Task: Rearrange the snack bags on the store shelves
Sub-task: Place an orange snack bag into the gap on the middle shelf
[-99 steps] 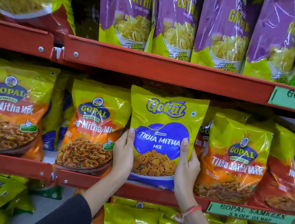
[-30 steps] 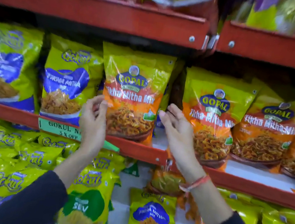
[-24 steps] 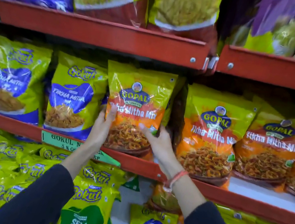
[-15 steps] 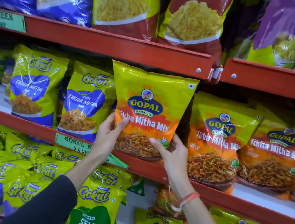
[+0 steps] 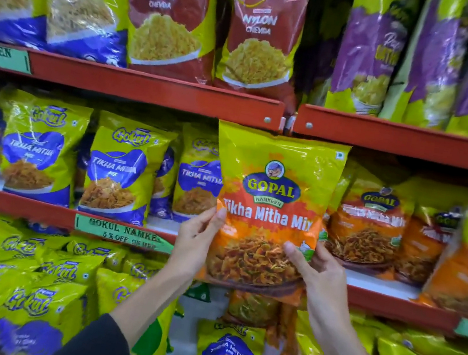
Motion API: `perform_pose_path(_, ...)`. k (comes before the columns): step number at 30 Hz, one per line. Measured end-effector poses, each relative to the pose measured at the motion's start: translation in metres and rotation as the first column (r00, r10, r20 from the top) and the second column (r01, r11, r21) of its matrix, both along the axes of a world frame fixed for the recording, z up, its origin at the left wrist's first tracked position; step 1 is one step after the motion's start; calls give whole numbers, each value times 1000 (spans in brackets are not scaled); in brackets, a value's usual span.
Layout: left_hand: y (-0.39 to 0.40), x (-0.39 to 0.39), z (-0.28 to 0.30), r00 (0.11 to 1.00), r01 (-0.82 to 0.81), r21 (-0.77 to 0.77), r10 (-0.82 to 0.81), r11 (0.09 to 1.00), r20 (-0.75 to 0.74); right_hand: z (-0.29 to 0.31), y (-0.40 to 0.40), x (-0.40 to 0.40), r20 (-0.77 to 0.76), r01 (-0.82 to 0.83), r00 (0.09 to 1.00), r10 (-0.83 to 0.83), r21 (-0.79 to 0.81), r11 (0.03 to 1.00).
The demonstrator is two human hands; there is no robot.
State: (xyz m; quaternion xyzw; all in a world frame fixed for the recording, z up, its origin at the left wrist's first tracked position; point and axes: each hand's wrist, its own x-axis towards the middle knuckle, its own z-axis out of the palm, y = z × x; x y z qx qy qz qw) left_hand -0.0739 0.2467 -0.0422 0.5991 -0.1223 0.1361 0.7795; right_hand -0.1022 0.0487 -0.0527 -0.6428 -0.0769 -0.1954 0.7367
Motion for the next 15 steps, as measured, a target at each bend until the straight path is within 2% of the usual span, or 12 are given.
perform_pose_path(5, -78, -1, 7, 994, 107, 37, -108, 994, 20, 7, -77, -16, 26, 126, 992, -127, 32, 991)
perform_pose_path(9, -153, 17, 14, 992, 119, 62, -121, 991, 44, 7, -146, -10, 53, 218, 974, -221, 55, 974)
perform_pose_path(15, -236, 48, 15, 980, 189, 90, -195, 978, 51, 4, -231, 21, 86, 237, 968, -236, -3, 972)
